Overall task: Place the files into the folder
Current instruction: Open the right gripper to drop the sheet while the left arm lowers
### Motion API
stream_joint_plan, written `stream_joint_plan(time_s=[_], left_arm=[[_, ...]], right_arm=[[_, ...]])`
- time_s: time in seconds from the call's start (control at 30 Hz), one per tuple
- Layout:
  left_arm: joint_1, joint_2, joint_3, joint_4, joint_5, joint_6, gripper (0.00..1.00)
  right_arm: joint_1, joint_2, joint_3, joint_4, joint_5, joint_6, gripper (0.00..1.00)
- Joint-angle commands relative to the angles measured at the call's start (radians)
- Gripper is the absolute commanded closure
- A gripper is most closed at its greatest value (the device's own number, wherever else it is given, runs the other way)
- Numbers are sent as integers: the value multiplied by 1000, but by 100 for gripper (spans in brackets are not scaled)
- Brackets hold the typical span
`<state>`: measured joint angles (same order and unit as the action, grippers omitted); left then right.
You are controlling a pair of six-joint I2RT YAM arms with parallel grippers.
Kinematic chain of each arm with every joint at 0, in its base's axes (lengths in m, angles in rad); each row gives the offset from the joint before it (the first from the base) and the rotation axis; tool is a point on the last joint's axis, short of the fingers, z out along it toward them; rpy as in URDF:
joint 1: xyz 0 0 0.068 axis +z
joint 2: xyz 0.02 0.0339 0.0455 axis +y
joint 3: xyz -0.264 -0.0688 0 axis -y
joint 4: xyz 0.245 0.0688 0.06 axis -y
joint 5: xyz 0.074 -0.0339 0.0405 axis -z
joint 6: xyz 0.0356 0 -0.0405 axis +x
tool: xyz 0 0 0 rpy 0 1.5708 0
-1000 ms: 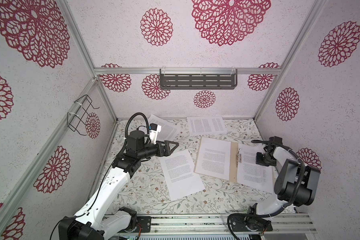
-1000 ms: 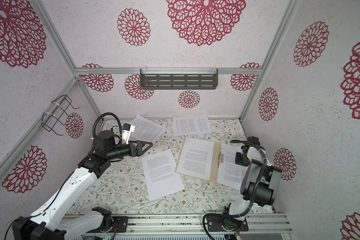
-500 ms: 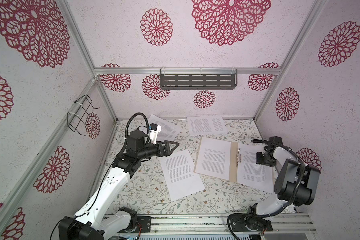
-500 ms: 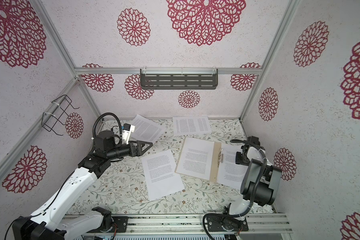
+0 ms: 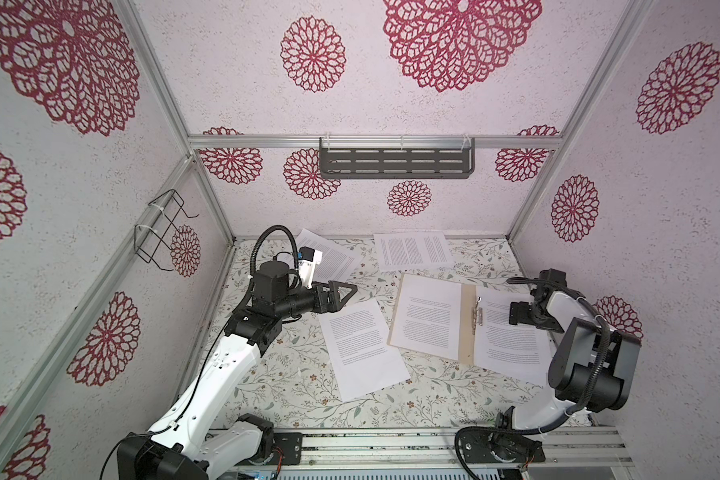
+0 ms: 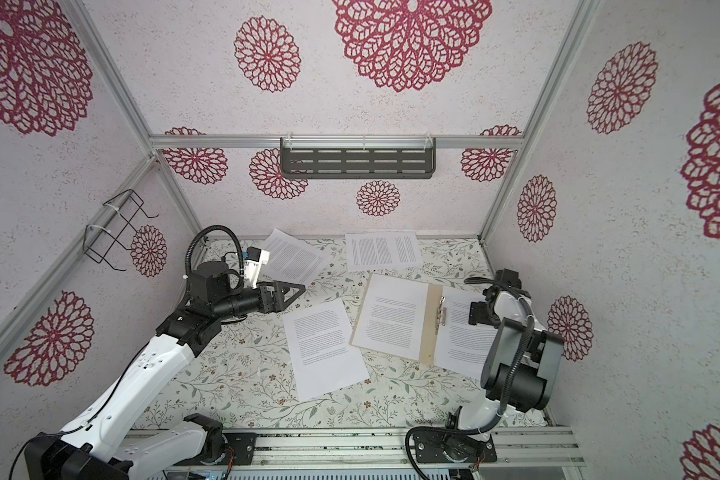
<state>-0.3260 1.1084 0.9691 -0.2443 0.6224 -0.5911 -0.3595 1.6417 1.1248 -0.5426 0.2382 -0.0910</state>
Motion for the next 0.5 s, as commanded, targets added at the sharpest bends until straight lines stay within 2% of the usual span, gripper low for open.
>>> stream_joint_plan(time_s=[0.0, 0.07, 0.17, 0.27, 0.3, 0.4, 0.47], left_arm=[[21, 6, -4, 15, -18, -3, 3], [38, 12, -2, 13, -27, -21, 3], [77, 31, 4, 11, -29, -61, 3], [111, 75, 37, -39, -37, -87, 3], [114, 94, 62, -90, -57, -70, 3], [111, 121, 111, -221, -159, -34, 3], [117, 112, 88, -255, -209, -51, 3]], right_arm=[[-4, -68, 73, 9, 126, 92, 1], [-2, -117, 93, 25, 131, 135, 1], [-2, -176, 179, -25, 109, 265, 1], [-2, -204, 303, -127, -43, 286, 1], [-2, -218, 313, -142, -50, 328, 1], [-7, -279, 257, -152, -59, 448, 1], [-20, -327, 188, -128, -162, 467, 1]])
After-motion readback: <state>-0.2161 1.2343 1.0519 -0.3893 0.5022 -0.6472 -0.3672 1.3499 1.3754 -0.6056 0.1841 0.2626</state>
